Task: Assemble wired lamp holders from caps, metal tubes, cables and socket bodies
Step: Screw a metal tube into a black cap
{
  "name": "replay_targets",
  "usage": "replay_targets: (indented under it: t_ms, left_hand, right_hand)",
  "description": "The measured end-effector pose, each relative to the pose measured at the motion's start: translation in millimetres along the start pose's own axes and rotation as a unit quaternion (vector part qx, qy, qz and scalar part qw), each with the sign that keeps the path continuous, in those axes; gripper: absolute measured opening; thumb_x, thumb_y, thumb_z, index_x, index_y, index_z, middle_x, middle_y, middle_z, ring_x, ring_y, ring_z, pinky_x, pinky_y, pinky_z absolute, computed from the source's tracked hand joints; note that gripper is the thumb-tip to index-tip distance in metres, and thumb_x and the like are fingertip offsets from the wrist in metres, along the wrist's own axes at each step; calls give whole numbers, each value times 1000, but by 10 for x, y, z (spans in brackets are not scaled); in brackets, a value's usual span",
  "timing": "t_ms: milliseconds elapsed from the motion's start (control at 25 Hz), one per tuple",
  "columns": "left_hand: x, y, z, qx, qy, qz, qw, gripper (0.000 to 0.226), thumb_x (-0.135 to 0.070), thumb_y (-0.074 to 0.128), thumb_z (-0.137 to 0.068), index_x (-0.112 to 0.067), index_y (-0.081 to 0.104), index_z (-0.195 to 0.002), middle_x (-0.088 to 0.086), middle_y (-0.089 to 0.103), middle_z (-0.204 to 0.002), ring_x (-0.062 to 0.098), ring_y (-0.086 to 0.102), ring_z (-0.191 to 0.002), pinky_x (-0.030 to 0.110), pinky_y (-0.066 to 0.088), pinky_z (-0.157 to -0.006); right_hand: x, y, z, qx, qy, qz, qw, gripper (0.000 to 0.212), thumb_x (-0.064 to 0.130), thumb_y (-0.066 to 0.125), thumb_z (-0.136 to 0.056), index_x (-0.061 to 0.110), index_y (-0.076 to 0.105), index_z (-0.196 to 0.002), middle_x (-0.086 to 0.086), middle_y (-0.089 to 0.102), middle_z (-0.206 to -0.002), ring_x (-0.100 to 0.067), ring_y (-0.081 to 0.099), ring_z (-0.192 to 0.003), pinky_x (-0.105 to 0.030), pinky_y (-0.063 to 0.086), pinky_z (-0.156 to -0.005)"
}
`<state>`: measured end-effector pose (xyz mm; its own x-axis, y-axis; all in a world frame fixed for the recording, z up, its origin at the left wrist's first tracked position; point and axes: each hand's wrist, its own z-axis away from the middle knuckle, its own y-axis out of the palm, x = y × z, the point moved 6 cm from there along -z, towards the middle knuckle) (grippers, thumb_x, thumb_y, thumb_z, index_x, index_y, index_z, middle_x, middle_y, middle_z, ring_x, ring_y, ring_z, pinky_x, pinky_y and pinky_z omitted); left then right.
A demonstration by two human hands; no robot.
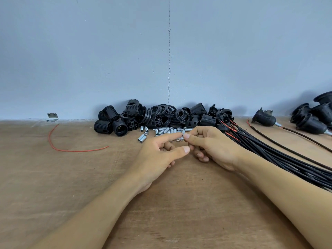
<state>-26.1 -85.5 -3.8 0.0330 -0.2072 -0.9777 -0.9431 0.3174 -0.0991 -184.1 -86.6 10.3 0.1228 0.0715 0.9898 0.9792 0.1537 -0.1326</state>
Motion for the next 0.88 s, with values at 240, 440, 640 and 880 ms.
replay_targets:
  t_ms: [240, 440, 640, 880]
  left_hand:
    - [-14, 5, 4, -6, 7, -4, 1000, 44, -43, 85, -69, -44, 71, -110, -5, 58, -64, 8, 58, -57, 18, 48, -57]
    - [-23, 19, 1, 9, 15, -46, 999, 22, -52, 83, -71, -32, 77, -73, 10, 65, -68, 7, 53, -56, 22, 45, -59]
    - [-2, 14, -3, 0, 15, -22, 1000, 42, -47, 83, -72, -45, 70, -111, -5, 56, -63, 7, 56, -56, 15, 45, -57]
    - [-37, 24, 26, -10, 16, -54, 998, 30, -59, 80, -66, -30, 72, -69, 15, 64, -70, 10, 53, -56, 24, 45, -59]
  right_hand:
    - [2, 5, -5, -1, -2, 1, 1000, 19, 19, 63, -98, 6, 55, -88, 0, 58, -59, -9, 43, -43, -19, 32, -36]
    - [1, -7, 2, -12, -2, 4, 1000, 21, 21, 62, -99, 5, 54, -89, -3, 57, -60, -11, 42, -43, -20, 33, -36]
    - [-3, 1, -5, -17, -1, 8, 1000, 21, 22, 61, -99, 6, 54, -88, -2, 57, -60, -10, 42, -42, -20, 32, -36]
    - [-4, -4, -4, -16, -1, -7, 1000, 21, 22, 61, -100, 4, 53, -92, -2, 56, -59, -10, 41, -43, -20, 32, -36]
